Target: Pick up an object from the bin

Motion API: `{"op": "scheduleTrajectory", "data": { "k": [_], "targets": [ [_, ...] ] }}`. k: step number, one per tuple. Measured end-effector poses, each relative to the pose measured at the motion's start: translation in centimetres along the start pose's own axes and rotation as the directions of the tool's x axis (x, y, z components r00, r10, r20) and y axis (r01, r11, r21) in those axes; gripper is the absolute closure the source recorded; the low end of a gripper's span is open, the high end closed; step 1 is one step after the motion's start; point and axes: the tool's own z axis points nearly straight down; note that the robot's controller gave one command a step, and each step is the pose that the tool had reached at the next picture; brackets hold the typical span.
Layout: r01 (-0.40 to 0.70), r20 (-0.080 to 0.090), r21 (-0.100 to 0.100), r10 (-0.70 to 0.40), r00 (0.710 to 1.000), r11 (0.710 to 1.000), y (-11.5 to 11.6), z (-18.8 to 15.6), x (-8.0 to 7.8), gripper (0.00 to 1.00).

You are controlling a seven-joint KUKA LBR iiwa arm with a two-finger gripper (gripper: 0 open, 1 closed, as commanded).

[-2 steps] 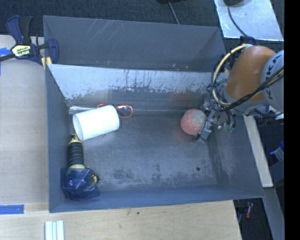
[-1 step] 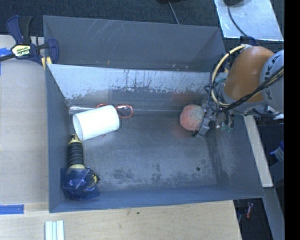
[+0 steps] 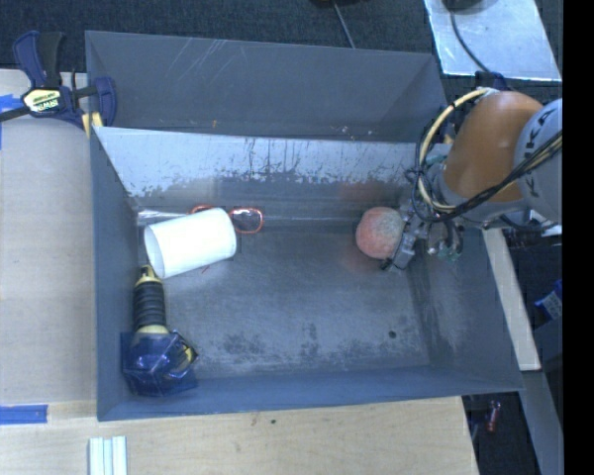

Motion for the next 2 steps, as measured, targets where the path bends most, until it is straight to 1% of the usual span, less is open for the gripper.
{"op": "scheduleTrajectory", "data": {
  "k": [1, 2],
  "targets": [
    [0.001, 0.004, 0.0, -0.001, 1.0, 1.0, 0.0, -0.6, -0.1, 1.0],
    [0.002, 0.002, 0.0, -0.002, 1.0, 1.0, 0.0, -2.4, -0.1, 1.0]
  ]
}}
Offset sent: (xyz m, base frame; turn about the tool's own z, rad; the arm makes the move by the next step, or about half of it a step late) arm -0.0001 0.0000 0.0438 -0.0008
